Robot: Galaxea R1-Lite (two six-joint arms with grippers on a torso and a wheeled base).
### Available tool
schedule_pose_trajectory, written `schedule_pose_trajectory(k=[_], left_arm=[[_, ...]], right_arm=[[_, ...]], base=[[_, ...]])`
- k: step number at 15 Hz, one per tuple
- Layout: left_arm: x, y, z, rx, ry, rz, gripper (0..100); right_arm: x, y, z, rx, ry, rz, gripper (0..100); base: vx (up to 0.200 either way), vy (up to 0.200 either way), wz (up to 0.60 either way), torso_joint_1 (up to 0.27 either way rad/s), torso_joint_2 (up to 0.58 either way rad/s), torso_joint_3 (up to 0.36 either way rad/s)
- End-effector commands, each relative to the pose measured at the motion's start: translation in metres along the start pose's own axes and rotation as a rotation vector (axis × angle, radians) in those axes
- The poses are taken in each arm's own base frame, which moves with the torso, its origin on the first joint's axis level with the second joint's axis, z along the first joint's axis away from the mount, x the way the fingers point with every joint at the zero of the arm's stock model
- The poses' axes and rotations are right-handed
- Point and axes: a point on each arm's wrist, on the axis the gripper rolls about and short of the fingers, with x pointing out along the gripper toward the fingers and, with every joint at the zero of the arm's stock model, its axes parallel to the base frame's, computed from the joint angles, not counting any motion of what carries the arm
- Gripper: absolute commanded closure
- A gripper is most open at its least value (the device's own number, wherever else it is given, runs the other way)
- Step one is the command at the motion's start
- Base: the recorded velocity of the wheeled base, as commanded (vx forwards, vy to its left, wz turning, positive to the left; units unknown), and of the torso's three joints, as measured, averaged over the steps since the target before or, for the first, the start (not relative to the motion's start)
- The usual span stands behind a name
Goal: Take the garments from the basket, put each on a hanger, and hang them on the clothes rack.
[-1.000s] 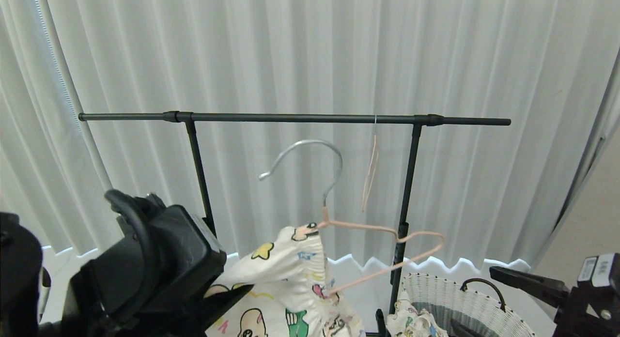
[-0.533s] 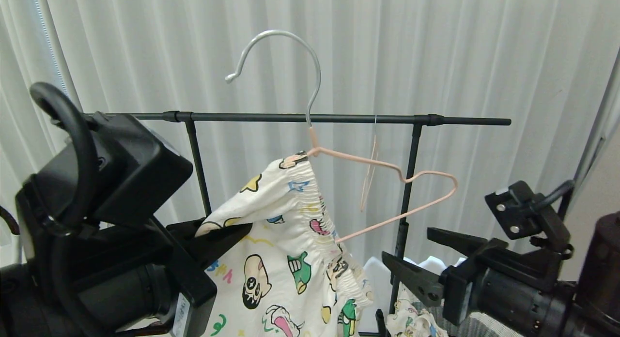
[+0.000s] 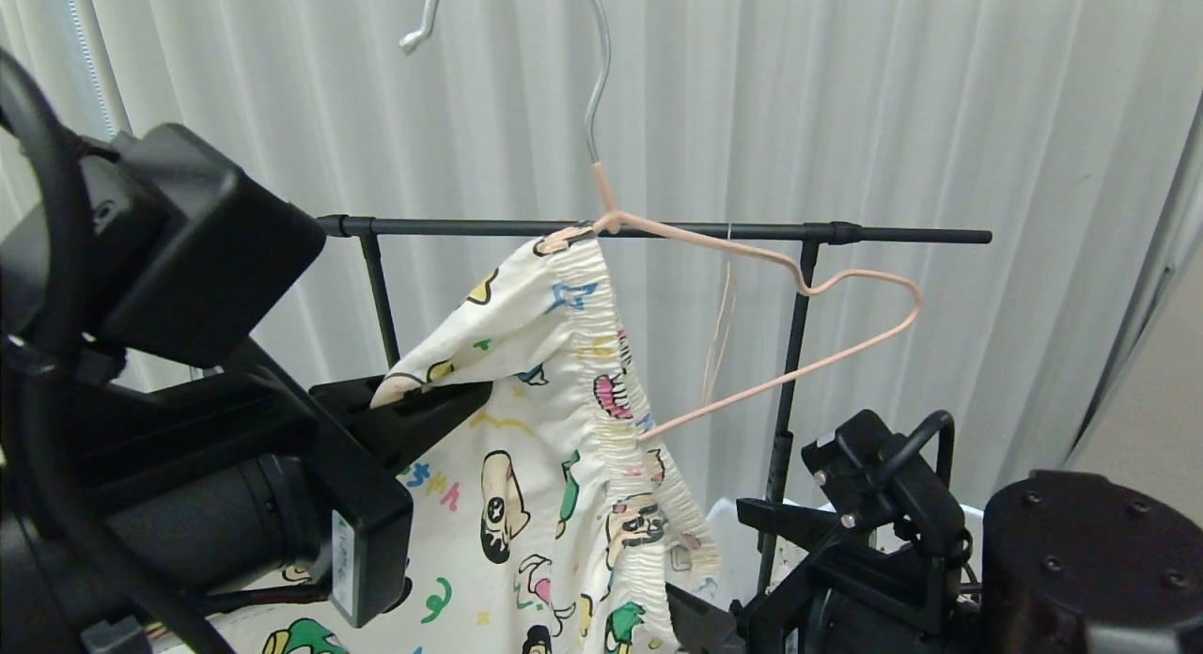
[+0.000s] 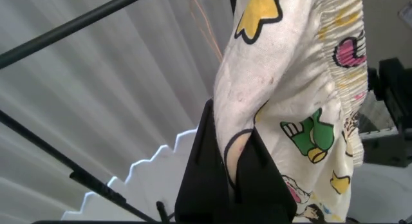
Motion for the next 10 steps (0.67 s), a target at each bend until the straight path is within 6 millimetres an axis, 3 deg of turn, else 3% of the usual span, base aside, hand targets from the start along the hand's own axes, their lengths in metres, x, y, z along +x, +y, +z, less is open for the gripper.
schedule_pose_trajectory(k=[1,5,7,10], left_arm=[[-0.001,0.001,0.001,-0.003,-0.007,0.002,100],[-0.006,0.001,-0.011,0.059,0.017,0.002,100],[-0.012,0.001,-0.040,0.159,0.083,-0.004,100],[-0.018,0.004,-0.068,0.234,0.153,0.011,100]], right_arm=[[0.005,-0.001,-0.011,-0.017,0.035,-0.037,0],[0.002,-0.023,-0.026,-0.064,0.101,-0.254,0],[-0.005,-0.052,-0.018,-0.078,0.095,-0.420,0],[-0.018,-0.079,-0.003,-0.104,0.055,-0.528,0]], base=[[0.000,0.000,0.00,0.000,0.00,0.000],[0.000,0.000,0.00,0.000,0.00,0.000],[0.000,0.000,0.00,0.000,0.00,0.000],[0.000,0.000,0.00,0.000,0.00,0.000]])
